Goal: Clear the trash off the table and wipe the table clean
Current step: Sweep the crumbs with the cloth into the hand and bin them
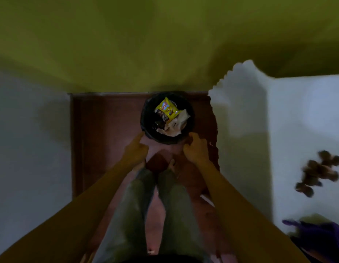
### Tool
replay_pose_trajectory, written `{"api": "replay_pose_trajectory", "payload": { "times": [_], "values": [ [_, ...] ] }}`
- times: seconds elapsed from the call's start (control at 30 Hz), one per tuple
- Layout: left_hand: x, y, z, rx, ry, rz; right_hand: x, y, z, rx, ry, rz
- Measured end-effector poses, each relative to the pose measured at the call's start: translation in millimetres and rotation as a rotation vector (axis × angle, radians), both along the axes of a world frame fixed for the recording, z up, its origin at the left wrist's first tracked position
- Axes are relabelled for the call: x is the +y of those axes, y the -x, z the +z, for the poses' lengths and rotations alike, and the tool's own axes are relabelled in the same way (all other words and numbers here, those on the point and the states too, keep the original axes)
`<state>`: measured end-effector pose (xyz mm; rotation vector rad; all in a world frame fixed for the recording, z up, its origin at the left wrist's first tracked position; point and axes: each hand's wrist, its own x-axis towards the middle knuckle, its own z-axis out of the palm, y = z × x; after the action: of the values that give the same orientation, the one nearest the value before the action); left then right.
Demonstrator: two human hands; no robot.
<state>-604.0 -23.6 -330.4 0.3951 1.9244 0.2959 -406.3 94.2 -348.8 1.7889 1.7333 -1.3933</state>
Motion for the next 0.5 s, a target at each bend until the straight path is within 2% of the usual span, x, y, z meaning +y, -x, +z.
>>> {"api": "replay_pose_trajectory", "payload": {
  "times": [0.13,0.33,0.5],
  "values": [
    [19,3,-93,-0.037,0.055,-0.060,12,6,-86,-0.054,0.034,-0.072],
    [45,19,-230,0.112,0.125,-0.134,16,13,-209,-0.041,-0.044,-0.066],
    [47,34,-283,0.172,0.021,-0.094,19,19,-254,-0.068,-0.096,-0.125]
  ]
}}
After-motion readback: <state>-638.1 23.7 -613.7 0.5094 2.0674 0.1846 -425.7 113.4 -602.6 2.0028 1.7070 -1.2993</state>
